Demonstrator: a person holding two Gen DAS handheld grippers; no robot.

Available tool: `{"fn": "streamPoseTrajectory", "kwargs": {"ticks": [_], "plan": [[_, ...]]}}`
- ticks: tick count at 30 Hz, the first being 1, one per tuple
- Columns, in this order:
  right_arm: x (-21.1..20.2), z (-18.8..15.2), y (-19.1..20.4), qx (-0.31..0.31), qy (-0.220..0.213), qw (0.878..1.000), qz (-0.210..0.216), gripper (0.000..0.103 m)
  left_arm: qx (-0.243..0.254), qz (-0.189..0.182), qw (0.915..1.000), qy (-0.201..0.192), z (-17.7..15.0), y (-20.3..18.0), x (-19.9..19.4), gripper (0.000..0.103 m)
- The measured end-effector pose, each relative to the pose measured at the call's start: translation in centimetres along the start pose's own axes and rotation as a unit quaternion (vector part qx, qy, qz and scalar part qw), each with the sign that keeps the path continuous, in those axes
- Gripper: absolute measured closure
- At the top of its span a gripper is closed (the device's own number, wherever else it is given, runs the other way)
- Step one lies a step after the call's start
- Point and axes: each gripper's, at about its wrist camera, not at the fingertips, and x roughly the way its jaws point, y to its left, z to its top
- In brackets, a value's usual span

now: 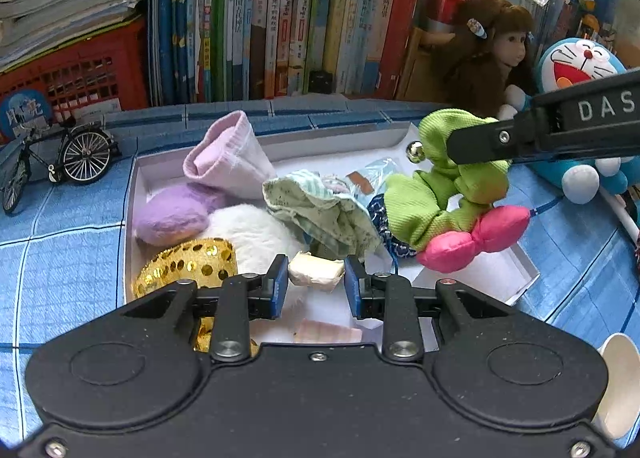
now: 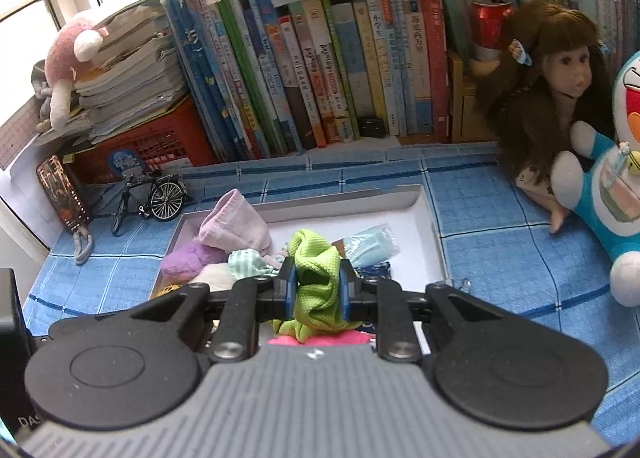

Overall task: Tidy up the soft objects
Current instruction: 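Lower the beige block and scrunchie into the tray and open both tools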

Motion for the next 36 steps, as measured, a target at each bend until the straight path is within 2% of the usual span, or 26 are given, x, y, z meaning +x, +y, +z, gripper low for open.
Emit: {"fn": "streamPoseTrajectory", "kwargs": {"ticks": [26,36], "plan": [[3.1,-1.7,0.2,-0.024,0.039,0.999,-0.023,0.076,-0.004,0.004,0.9999,0.012,-1.1,0.7,0.7,0.075],[3.8,-2.0,0.3,-0.034,0.054,0.998,-0.029,0.072,-0.009,0.004,0.9997,0.020,-1.4,0.8,1.3,0.074]]}}
